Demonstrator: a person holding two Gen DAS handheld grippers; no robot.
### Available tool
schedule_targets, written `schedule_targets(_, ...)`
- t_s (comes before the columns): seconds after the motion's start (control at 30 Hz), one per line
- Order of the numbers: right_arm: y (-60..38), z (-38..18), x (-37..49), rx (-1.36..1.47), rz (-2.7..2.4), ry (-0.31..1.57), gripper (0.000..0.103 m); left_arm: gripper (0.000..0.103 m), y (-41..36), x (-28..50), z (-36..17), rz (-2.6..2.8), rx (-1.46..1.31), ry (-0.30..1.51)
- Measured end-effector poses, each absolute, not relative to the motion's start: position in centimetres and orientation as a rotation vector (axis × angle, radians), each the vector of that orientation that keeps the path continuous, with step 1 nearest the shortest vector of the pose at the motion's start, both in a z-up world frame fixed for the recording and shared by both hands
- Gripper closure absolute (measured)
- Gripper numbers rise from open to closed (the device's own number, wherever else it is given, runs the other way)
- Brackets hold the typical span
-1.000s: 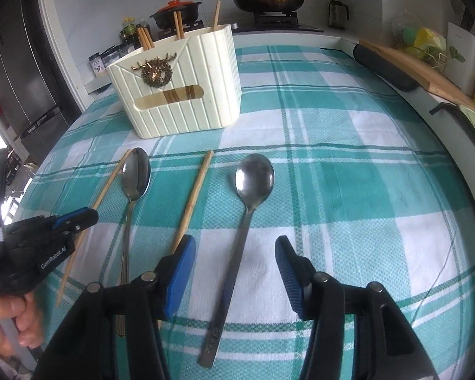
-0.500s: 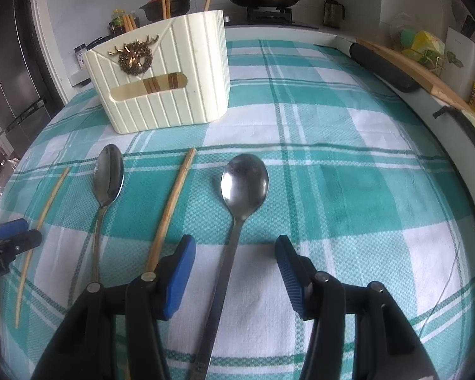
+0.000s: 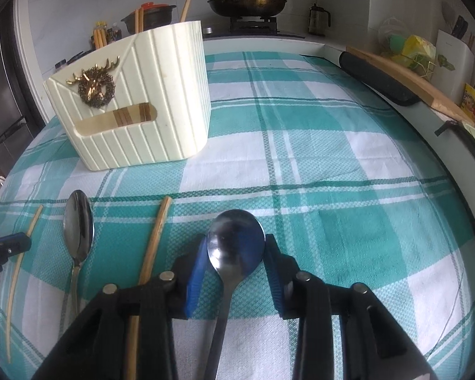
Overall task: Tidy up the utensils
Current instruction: 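Lift the chopstick and spoon with both tools toward the cream holder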
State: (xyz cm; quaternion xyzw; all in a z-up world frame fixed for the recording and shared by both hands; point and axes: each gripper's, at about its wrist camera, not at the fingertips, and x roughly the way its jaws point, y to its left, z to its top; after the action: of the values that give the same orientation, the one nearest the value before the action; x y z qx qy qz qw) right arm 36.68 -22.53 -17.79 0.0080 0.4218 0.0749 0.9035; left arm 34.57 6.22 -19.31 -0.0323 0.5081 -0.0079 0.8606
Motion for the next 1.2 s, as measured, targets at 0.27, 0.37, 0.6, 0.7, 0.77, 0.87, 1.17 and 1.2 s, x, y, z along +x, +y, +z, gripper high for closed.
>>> schedule_targets(0.27, -24.1, -13.4, 33.5, 0.053, 0.255, 0.711, 0.067, 0.098, 7.3, 31.3, -14.5, -0.014, -0.104, 0.91)
schedule_targets(0.37, -24.1, -11.2, 31.4, 0.049, 0.289, 0.642, 0.067, 0.098, 7.7, 29.5, -11.9, -0.022, -0.114, 0.835)
schedule_targets(0.6, -23.9, -7.1, 26.8, 0.028, 0.328, 0.517, 0.067, 0.098, 8.1, 26.1, -8.2, -0.038, -0.137, 0.725)
schedule_targets(0.7, -23.5, -6.3, 25.6, 0.013, 0.334, 0.484, 0.067, 0.098, 8.2, 25.0, -7.6, -0.044, -0.151, 0.7)
schedule_targets(0.77, -23.4, -5.9, 25.0, 0.01, 0.337, 0.471, 0.067, 0.098, 8.2, 24.3, -7.2, -0.051, -0.159, 0.689)
schedule_targets(0.87, -23.4, -5.5, 24.6, 0.013, 0.34, 0.458, 0.068, 0.098, 8.1, 23.6, -6.6, -0.068, -0.172, 0.674)
schedule_targets(1.17, -23.6, -4.5, 24.3, 0.006, 0.345, 0.436, 0.068, 0.098, 8.2, 22.7, -4.9, -0.089, -0.191, 0.624)
schedule_targets(1.2, -23.6, -4.4, 24.3, 0.004, 0.346, 0.434, 0.068, 0.098, 8.2, 22.6, -4.8, -0.091, -0.192, 0.62)
